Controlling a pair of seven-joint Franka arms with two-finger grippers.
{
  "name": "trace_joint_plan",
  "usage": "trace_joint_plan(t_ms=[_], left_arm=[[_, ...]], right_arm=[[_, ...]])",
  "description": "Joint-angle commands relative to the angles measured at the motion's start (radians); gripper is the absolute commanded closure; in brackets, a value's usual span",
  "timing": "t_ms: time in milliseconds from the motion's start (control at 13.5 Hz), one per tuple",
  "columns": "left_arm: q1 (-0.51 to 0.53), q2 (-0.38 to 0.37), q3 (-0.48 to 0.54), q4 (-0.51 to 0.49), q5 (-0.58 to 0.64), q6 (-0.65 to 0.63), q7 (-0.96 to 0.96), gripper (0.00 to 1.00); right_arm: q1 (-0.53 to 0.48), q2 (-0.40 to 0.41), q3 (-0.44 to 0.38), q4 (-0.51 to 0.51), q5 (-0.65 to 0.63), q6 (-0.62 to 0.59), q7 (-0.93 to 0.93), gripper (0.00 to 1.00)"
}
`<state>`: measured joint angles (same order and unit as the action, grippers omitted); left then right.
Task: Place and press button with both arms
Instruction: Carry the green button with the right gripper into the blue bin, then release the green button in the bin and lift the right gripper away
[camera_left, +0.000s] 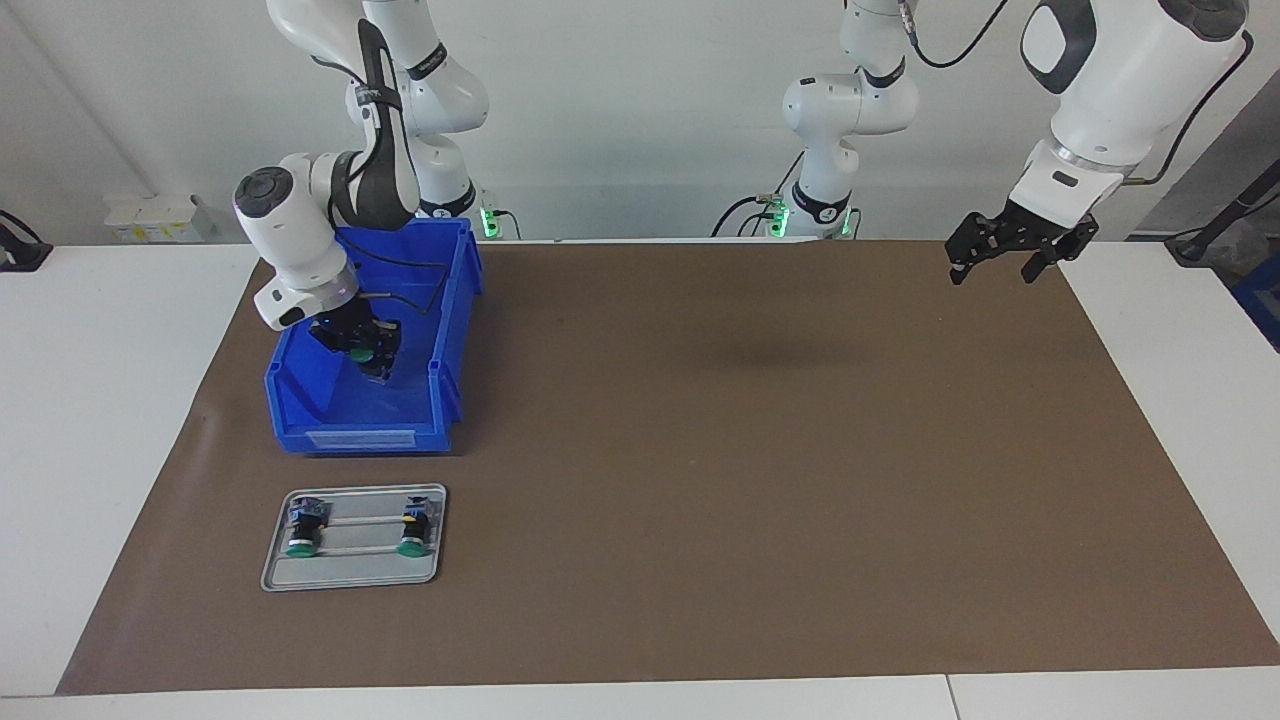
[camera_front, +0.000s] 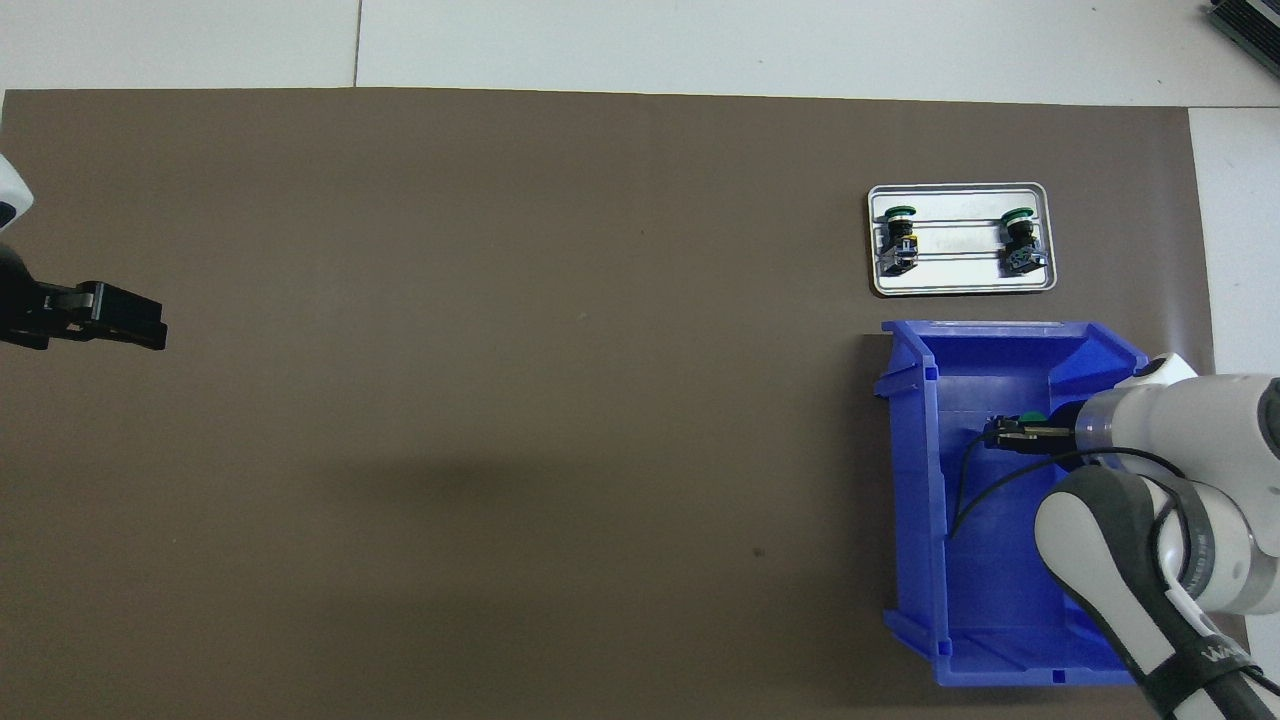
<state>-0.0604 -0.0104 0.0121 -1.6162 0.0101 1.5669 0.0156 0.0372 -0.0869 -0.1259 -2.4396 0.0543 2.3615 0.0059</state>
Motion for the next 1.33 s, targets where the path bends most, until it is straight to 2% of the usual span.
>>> trace_joint_plan(t_ms=[0,74,222,296,370,444,592,740,888,1036,1257], left_arm=[[0.007,-0.026,-0.003,-0.034,0.002,0.021,0.014,0.0],[0.007,-0.026,-0.003,-0.034,0.002,0.021,0.014,0.0],[0.007,-0.026,-0.003,-0.034,0.002,0.021,0.014,0.0],[0.007,-0.026,-0.003,-0.034,0.002,0.021,0.014,0.0],[0.007,-0.026,-0.003,-0.034,0.002,0.021,0.014,0.0],[0.007,-0.026,-0.003,-0.034,0.002,0.021,0.014,0.0],[0.007,-0.026,-0.003,-0.034,0.002,0.021,0.014,0.0],[0.007,-0.026,-0.003,-0.034,0.002,0.021,0.014,0.0],[0.005,-0.026,-0.003,-0.034,0.002,0.021,0.014,0.0],[0.007,-0.026,-0.003,-0.034,0.002,0.021,0.013,0.0],[0.007,-0.026,-0.003,-0.034,0.002,0.021,0.014,0.0]], right_arm=[[0.0,0.025,0.008,-0.006,0.018,0.035,0.025,1.0],[0.0,0.036,0.008,-0.006,0.018,0.035,0.051,0.73],[0.024,0.044,0.009,-0.002,0.018,0.03,0.101,0.36],[0.026,0.045,0.008,0.002,0.018,0.024,0.102,0.22],[0.021,0.041,0.008,0.008,0.018,0.019,0.098,0.02],[0.021,0.029,0.008,0.031,0.018,0.012,0.097,0.01],[0.018,0.006,0.005,0.127,0.016,-0.098,0.097,0.01],[-0.019,0.002,0.005,0.281,-0.001,-0.242,0.086,0.01],[-0.036,0.012,0.003,0.416,-0.028,-0.336,0.068,0.0],[-0.036,0.018,0.005,0.522,-0.095,-0.413,0.017,0.0],[-0.022,0.021,0.006,0.709,-0.103,-0.627,0.008,0.0]])
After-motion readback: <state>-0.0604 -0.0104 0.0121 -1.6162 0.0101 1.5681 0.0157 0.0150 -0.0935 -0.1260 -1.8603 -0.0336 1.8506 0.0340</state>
